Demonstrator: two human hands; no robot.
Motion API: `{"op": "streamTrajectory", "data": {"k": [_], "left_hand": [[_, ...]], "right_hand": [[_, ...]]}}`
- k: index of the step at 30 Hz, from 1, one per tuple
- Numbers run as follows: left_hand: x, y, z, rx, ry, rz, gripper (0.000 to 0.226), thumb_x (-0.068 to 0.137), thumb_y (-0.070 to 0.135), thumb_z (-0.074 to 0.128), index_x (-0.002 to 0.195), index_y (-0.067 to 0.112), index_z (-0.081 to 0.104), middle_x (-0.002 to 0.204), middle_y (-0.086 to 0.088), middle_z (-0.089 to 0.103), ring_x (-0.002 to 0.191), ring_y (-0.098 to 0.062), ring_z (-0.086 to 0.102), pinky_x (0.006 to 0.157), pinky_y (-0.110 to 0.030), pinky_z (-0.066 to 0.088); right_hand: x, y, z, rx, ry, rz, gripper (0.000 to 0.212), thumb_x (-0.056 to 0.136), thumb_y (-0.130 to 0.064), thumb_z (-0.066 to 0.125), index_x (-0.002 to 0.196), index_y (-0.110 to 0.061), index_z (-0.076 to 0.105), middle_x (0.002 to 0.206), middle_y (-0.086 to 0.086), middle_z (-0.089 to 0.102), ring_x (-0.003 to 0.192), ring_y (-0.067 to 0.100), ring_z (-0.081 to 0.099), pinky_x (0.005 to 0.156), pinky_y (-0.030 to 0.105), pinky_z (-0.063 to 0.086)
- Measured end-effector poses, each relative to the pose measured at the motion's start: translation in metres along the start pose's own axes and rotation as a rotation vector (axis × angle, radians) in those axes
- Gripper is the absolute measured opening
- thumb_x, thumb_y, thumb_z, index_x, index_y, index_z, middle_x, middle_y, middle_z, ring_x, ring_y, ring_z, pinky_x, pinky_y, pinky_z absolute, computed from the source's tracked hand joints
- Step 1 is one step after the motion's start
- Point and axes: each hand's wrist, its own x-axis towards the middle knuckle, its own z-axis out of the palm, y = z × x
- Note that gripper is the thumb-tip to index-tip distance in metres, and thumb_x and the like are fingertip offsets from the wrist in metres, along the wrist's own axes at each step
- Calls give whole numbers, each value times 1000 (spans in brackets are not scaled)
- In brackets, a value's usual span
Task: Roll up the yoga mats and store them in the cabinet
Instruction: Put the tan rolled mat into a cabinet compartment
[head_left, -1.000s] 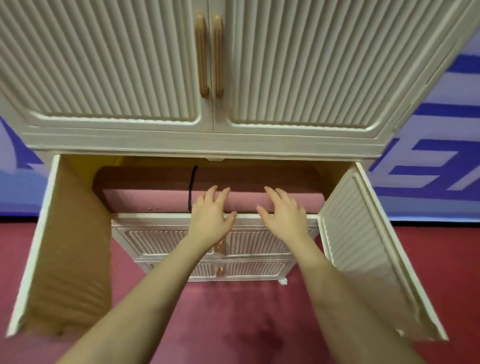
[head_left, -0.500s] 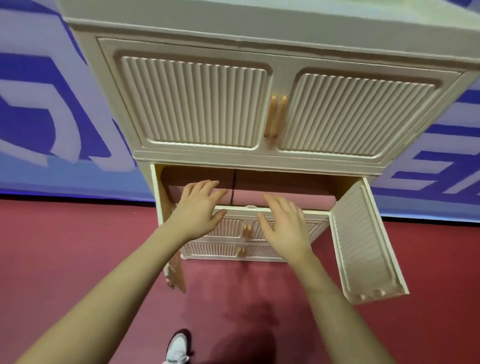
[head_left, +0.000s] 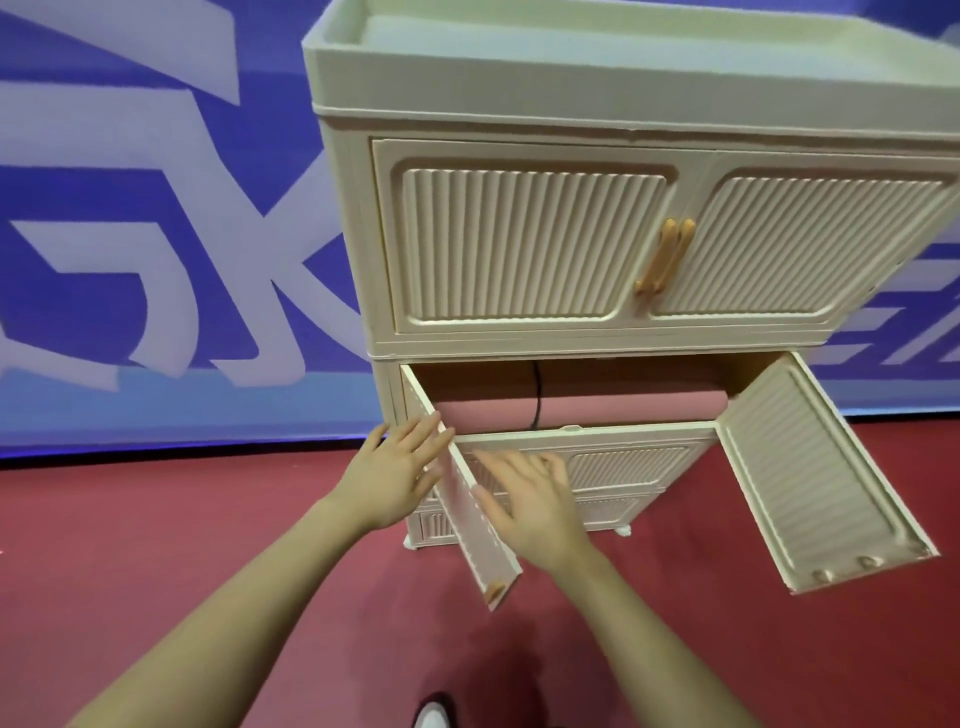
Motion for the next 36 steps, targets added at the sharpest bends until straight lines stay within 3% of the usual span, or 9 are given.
{"op": "streamTrajectory", "data": {"k": [4,10,15,20,23,27,30,33,36], "left_hand": [[19,10,4,-10,-21,-19,56,98,48,19,152,31,16,160,5,9,147,-19,12,116,-47,8],[41,24,12,-4,-11,-6,58,101,42,29,153,30,5,161,2,-2,147,-21,10,117,-43,3],[59,33,7,82,90,-47,58,99,36,36,152,24,16,159,-6,11,141,-29,22,112,-40,19],[79,39,5,2,81,-42,59,94,31,48,148,17,30,154,-14,24,133,-32,36,104,-39,32],[96,35,4,-15,134,-43,60,88,28,58,143,13,41,147,-18,36,128,-37,42,102,-45,37],[110,37,8,44,36,-77,62,98,35,36,153,18,11,145,-8,31,130,-27,37,107,-37,26],[113,45,5,37,-3,-147,63,99,36,35,153,19,7,151,-8,26,136,-25,31,109,-36,23],[118,67,-3,51,39,-178,61,98,35,39,152,17,15,153,-6,26,137,-24,30,109,-34,22],[124,103,-16,-7,120,-200,56,93,29,50,144,11,37,140,-12,45,125,-31,46,103,-40,33]], "right_hand": [[2,9,7,-152,3,-8,42,84,-39,42,113,-20,66,97,-10,68,87,10,60,87,33,25],[7,40,4,-550,39,40,42,81,-38,53,115,-18,66,102,2,65,91,23,60,87,41,33],[26,52,-3,-585,-8,159,68,58,-35,84,121,-17,65,89,8,58,70,25,53,60,33,46],[40,81,-4,-546,-96,129,89,50,-33,87,132,-16,55,115,16,60,84,32,61,71,39,54],[56,100,-5,-520,-142,126,86,53,-29,87,132,-15,54,124,19,58,100,39,62,80,46,53],[73,125,-9,-451,-127,156,80,63,-23,81,136,-18,50,114,14,59,81,32,59,67,40,51],[79,148,-14,-396,-89,57,81,64,-23,79,138,-19,47,109,10,58,76,29,57,68,39,50],[75,165,-26,-352,-54,3,77,66,-25,79,136,-18,50,112,10,58,83,30,59,74,41,50],[64,187,-49,-289,-6,-18,58,76,-27,70,129,-11,54,109,9,59,87,30,59,77,41,48]]}}
